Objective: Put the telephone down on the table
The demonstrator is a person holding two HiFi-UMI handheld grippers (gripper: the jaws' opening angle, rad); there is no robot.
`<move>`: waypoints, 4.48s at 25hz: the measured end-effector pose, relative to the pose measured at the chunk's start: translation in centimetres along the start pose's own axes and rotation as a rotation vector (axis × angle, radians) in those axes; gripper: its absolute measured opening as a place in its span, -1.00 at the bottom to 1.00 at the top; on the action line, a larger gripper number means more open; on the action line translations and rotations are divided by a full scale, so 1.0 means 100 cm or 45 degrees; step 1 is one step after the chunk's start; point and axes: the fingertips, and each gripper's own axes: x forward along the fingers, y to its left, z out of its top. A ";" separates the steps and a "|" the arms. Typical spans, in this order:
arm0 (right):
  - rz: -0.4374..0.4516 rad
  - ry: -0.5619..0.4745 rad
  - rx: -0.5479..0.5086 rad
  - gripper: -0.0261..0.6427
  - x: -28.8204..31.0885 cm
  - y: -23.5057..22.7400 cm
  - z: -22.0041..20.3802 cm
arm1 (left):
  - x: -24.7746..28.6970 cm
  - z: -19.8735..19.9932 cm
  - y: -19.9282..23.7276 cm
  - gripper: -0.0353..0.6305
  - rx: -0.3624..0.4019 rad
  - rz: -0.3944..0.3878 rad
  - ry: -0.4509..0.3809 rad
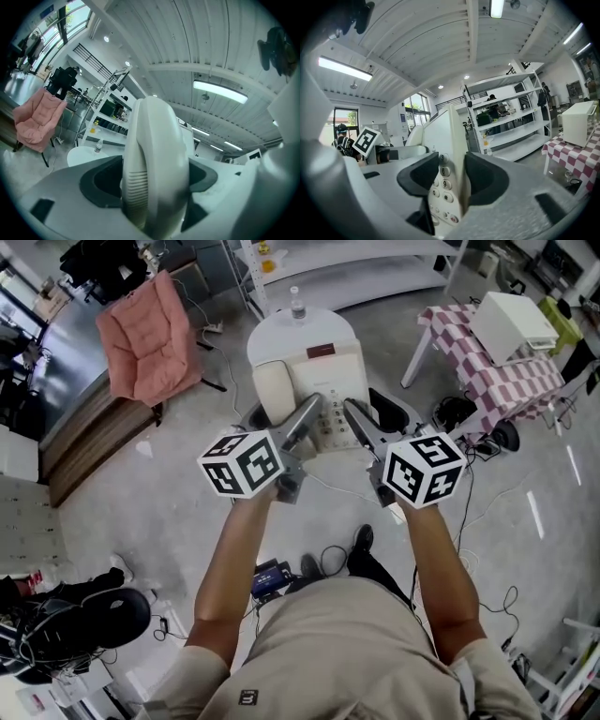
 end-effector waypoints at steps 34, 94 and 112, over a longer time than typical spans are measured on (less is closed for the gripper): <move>0.114 0.011 0.048 -0.44 0.035 -0.175 0.046 | 0.175 0.007 -0.020 0.24 0.006 0.113 0.000; 0.074 0.081 0.078 -0.43 0.364 -0.288 0.098 | 0.380 0.132 0.239 0.24 -0.014 0.073 0.086; 0.048 0.179 0.186 -0.44 0.414 -0.378 0.060 | 0.473 0.091 0.282 0.24 -0.070 0.104 0.227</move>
